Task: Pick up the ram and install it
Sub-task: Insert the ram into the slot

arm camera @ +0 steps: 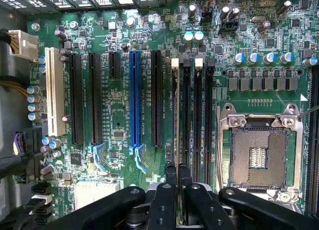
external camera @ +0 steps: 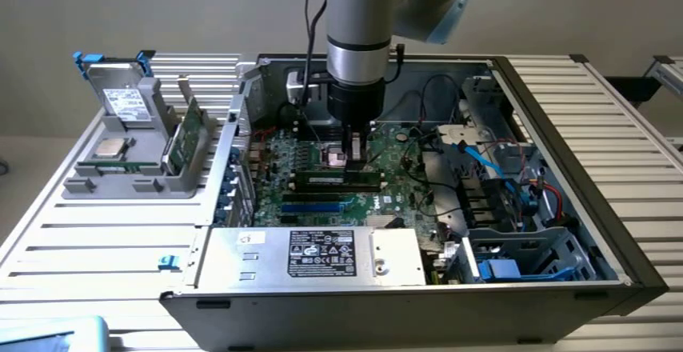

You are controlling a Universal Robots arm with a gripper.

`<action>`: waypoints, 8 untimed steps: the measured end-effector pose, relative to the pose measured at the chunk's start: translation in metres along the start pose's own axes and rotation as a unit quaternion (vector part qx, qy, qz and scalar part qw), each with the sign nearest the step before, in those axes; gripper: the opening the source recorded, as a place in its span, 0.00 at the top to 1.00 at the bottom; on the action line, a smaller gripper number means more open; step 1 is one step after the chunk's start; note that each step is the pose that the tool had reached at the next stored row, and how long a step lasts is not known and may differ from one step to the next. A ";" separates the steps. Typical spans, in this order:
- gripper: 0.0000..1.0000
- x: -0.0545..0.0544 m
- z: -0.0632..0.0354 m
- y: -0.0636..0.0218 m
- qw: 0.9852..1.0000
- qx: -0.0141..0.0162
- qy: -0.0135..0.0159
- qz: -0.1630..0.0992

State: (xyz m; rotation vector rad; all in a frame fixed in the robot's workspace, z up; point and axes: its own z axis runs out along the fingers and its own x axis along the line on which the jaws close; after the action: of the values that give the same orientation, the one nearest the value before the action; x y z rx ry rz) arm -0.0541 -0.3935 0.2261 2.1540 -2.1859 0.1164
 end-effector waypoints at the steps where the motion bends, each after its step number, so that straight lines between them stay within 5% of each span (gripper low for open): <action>1: 0.87 0.000 0.0000 0.0000 1.000 0.000 0.000 0.000; 8: 0.87 0.001 -0.0063 0.0001 1.000 0.000 0.000 0.000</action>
State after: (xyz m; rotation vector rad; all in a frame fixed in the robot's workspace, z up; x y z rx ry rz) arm -0.0542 -0.3935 0.2325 2.1552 -2.1850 0.1167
